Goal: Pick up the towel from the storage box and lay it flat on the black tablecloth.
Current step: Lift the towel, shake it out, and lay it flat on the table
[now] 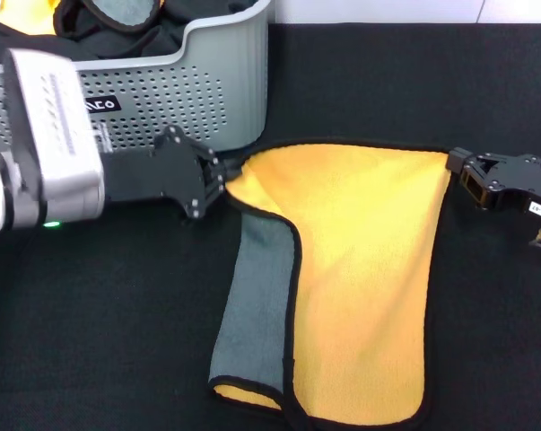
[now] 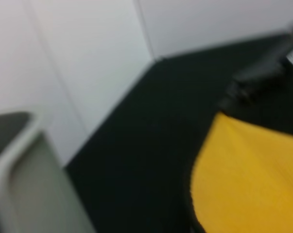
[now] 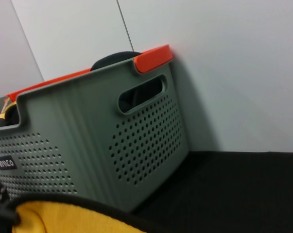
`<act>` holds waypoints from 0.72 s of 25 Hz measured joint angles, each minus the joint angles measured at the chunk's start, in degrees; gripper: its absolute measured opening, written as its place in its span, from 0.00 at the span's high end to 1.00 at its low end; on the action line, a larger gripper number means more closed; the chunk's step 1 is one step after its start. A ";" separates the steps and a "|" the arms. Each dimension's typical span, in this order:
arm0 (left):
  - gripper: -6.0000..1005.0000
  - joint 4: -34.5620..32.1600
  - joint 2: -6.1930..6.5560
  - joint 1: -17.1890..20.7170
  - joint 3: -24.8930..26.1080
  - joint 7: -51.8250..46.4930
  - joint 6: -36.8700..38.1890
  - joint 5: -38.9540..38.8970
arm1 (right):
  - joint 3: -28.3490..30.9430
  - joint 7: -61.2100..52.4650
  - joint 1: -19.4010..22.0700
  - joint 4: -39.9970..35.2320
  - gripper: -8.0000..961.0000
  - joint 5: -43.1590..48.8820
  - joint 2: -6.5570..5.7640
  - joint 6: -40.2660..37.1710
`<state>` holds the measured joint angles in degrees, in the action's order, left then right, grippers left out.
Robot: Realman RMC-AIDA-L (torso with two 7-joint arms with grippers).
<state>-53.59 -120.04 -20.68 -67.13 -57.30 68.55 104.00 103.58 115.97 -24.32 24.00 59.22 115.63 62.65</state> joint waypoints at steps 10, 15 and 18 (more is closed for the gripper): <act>0.97 -7.88 -0.15 3.72 -8.09 8.91 -6.66 1.69 | 0.22 -0.03 0.07 -0.07 0.99 -0.09 0.04 -1.03; 0.97 -17.80 -0.13 7.66 -13.41 11.15 -10.53 7.04 | 0.22 -0.04 0.02 -0.10 0.99 -0.08 0.04 -1.26; 0.97 -20.90 -0.14 8.78 -16.33 11.20 -13.12 10.50 | 0.22 0.08 0.00 -0.10 0.99 -0.08 0.04 -1.27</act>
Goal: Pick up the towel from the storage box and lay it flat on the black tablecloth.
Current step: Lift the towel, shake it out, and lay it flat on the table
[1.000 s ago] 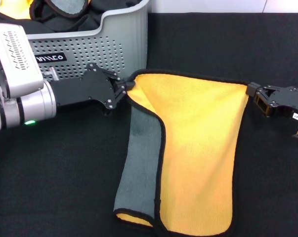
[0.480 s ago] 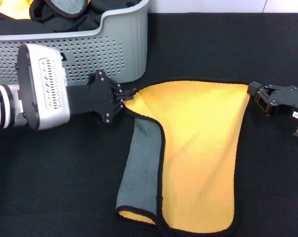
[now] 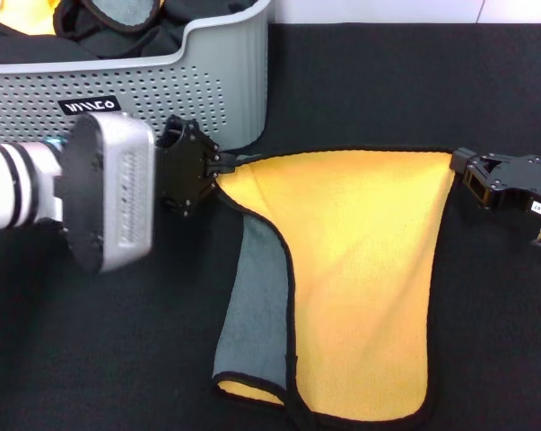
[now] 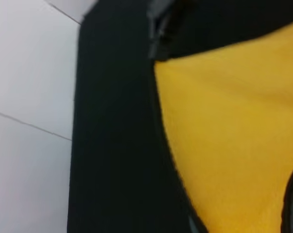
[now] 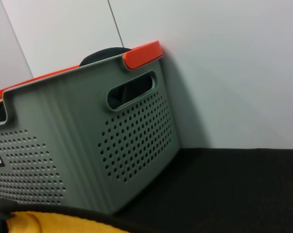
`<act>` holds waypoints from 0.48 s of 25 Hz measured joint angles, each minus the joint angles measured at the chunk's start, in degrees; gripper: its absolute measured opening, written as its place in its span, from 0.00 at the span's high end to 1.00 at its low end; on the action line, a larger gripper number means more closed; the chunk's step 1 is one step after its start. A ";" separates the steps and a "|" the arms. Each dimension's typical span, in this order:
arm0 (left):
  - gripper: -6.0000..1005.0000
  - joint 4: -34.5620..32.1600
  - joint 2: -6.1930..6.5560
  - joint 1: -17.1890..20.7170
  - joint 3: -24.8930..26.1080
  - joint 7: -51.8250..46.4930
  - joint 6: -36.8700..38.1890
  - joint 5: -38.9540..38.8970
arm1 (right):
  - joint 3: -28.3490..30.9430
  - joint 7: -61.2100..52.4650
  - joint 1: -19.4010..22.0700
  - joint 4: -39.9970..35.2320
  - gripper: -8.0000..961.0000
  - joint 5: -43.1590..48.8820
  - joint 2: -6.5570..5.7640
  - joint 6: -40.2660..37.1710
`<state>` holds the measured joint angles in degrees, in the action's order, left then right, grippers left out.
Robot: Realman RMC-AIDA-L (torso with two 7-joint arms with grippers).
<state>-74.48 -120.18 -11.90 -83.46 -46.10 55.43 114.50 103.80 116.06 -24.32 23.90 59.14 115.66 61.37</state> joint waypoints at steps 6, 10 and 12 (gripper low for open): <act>0.97 -5.94 0.01 2.87 -9.55 0.01 -9.68 9.05 | 0.00 0.34 -0.03 0.00 0.99 -0.02 0.07 -0.03; 0.97 -9.18 -0.02 4.99 -14.62 -0.42 -15.54 15.06 | 0.00 0.36 -0.03 0.00 0.99 -0.03 0.09 -0.03; 0.97 -10.58 -0.01 5.96 -16.59 -0.44 -17.63 16.78 | 0.00 0.37 -0.03 0.00 0.99 -0.04 0.09 -0.03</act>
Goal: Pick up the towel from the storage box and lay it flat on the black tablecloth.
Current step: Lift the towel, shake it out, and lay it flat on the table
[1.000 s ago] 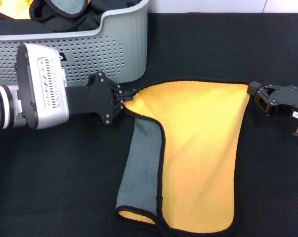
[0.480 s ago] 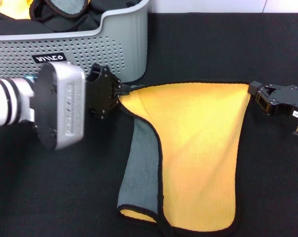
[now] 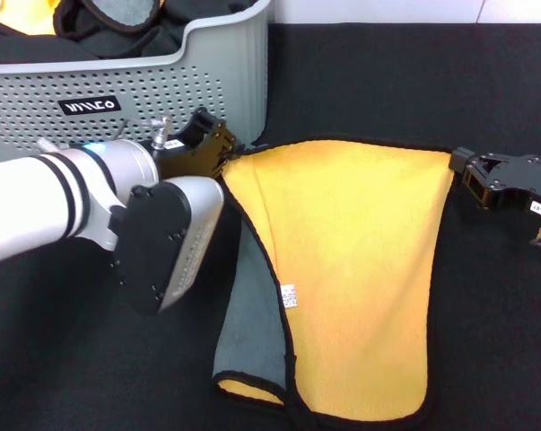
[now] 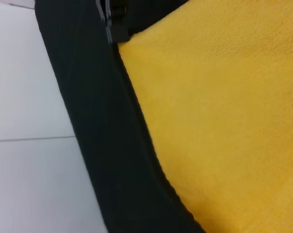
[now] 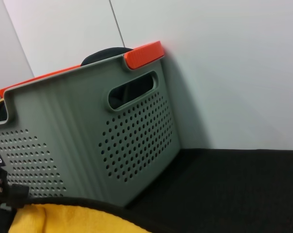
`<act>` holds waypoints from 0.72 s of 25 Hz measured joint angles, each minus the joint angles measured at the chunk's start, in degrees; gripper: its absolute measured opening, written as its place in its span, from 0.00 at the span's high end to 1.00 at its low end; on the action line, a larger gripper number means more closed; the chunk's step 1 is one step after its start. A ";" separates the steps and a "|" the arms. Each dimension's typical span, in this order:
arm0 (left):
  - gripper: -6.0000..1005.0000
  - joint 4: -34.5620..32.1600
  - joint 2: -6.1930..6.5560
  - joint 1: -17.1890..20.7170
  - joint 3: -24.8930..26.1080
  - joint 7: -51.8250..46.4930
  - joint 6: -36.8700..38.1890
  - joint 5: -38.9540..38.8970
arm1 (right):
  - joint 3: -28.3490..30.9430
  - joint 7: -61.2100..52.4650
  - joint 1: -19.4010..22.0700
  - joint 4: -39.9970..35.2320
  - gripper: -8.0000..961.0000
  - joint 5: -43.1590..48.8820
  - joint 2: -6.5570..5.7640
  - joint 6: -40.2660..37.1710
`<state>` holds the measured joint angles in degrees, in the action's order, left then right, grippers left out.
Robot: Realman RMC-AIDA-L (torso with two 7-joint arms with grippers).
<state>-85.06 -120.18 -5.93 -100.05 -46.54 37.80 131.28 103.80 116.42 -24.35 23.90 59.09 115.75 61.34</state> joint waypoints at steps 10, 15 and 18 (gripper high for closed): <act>0.97 -1.62 0.06 4.02 -8.95 0.30 -13.87 11.55 | 0.03 0.08 0.35 0.00 0.99 -0.09 0.00 0.12; 0.97 -1.83 -0.04 4.11 -9.87 -0.04 -15.15 16.36 | 0.09 0.12 0.32 0.00 0.99 -0.27 0.00 0.16; 0.97 -1.82 -0.08 4.86 -10.30 -0.08 -17.58 17.81 | 0.09 0.14 0.32 0.00 0.99 -0.41 0.00 0.16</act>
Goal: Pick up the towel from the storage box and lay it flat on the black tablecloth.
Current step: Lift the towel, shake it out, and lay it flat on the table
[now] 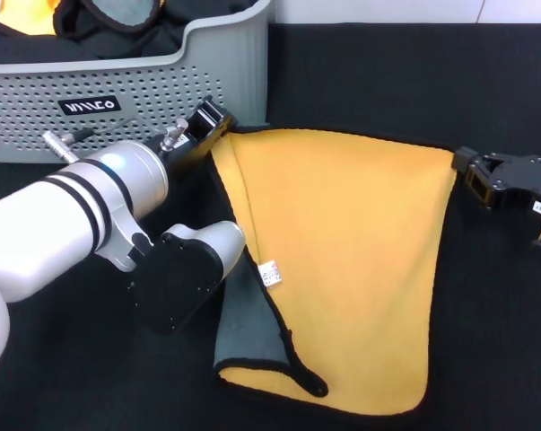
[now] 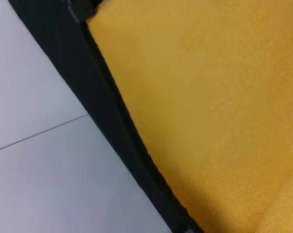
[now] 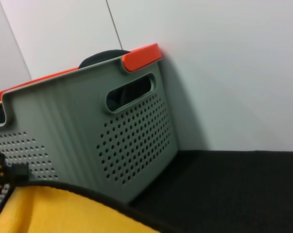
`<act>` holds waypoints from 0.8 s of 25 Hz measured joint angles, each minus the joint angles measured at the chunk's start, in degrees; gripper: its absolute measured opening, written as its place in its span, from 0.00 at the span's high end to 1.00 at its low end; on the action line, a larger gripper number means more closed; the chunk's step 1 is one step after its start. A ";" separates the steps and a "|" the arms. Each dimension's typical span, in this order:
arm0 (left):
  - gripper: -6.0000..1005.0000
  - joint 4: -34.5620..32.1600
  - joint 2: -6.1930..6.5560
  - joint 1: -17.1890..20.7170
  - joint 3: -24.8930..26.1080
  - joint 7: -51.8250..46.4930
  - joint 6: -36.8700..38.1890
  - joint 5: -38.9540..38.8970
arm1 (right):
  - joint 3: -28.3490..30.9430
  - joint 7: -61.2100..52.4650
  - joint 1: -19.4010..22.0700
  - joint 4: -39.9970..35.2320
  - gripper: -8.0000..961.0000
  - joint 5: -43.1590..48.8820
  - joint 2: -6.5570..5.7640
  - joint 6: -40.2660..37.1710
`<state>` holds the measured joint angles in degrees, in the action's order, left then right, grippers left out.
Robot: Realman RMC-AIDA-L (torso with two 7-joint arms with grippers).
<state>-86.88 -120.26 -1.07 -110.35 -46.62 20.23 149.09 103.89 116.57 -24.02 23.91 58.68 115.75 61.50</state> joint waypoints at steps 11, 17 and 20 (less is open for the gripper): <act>0.96 -4.63 0.42 7.22 -1.64 -1.60 0.27 -11.31 | -0.19 1.82 0.28 3.29 0.99 0.70 -4.12 21.81; 0.96 -10.71 1.71 11.97 4.61 -1.15 19.82 -35.12 | 4.65 -2.97 2.18 13.63 0.99 1.09 -8.69 30.94; 0.96 -9.09 1.39 11.75 11.57 -0.41 32.06 -47.86 | 7.81 -5.23 3.47 18.11 0.99 1.46 -9.96 32.44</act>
<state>-95.97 -118.87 10.67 -98.78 -47.03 52.29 101.23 111.70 111.34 -20.55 42.02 60.14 105.79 93.93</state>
